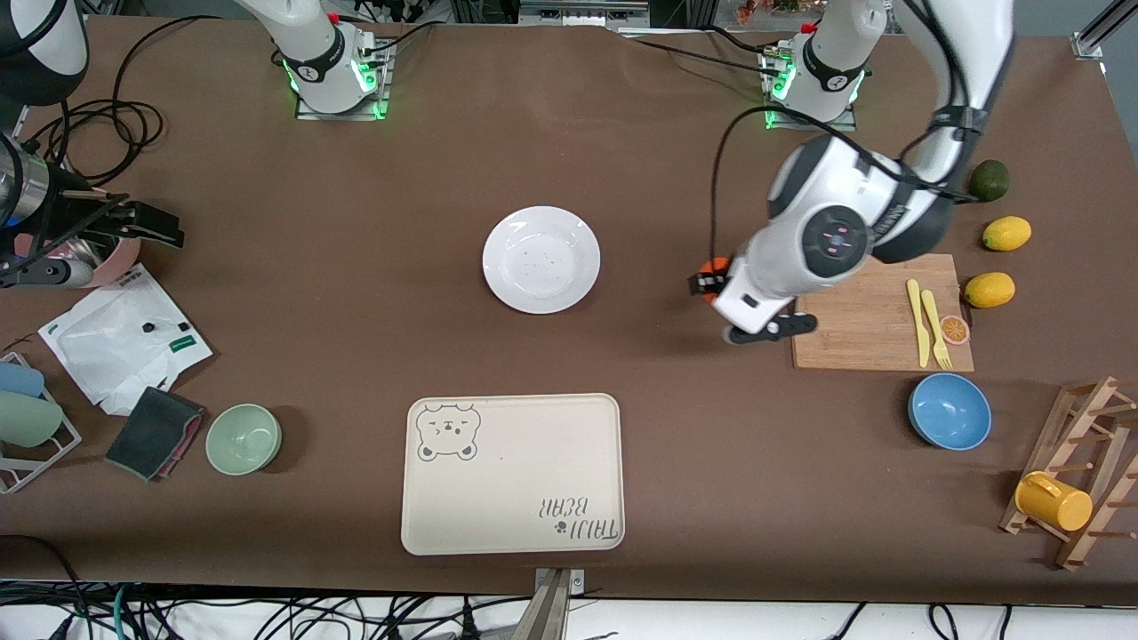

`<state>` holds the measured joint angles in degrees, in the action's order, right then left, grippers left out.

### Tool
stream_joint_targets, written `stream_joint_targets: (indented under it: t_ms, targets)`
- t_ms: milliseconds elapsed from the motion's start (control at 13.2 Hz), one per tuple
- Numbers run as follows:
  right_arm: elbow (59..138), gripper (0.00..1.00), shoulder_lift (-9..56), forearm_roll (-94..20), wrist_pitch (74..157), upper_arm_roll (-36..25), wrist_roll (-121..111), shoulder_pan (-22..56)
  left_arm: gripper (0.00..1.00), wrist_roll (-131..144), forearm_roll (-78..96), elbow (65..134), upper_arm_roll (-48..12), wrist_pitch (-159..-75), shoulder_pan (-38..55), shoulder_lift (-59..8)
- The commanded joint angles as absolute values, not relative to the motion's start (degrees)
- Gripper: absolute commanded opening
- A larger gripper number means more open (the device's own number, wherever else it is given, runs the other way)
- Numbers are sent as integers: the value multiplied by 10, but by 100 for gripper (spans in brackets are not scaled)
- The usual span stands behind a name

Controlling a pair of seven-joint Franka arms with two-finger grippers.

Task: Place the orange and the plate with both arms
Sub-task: 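Carry the orange with the left gripper onto the white plate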

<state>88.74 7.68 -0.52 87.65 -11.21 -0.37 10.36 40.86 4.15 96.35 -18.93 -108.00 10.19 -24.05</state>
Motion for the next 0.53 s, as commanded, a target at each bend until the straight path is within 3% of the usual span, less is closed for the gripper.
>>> stream_joint_targets:
  t_ms: [0, 152, 455]
  targets:
    - [876, 100, 79, -15, 867, -113, -10, 104, 25, 528, 47, 862, -184, -1068, 165, -317]
    - [876, 100, 79, -15, 867, -113, -10, 103, 25, 594, 46, 826, -183, -1083, 205, -358]
    - [877, 100, 79, -15, 867, -113, -10, 103, 26, 709, 41, 823, -178, -1218, 289, -415]
